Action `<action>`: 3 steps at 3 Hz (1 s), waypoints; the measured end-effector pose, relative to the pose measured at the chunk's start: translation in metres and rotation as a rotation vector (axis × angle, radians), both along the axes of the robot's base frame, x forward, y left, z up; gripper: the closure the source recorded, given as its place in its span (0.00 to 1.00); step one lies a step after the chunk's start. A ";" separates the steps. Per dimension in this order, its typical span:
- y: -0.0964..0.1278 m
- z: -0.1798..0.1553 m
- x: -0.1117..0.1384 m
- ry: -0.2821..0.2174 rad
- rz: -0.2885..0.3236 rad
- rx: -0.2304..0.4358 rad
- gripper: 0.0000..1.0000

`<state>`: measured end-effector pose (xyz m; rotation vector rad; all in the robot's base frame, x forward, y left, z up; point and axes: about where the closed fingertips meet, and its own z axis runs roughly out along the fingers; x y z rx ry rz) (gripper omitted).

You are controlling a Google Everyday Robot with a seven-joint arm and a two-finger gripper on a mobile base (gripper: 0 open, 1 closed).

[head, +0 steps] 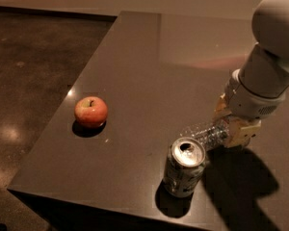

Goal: Move water bottle near 7up can

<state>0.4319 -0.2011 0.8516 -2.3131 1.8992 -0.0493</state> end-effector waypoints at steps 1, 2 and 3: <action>0.005 -0.008 -0.008 0.011 0.006 -0.010 0.81; 0.005 -0.007 -0.008 0.010 0.006 -0.010 0.57; 0.006 -0.005 -0.008 0.007 0.006 -0.011 0.34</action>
Offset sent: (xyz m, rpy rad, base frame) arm -0.0196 0.0112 -0.0187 -0.0231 0.0227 0.0024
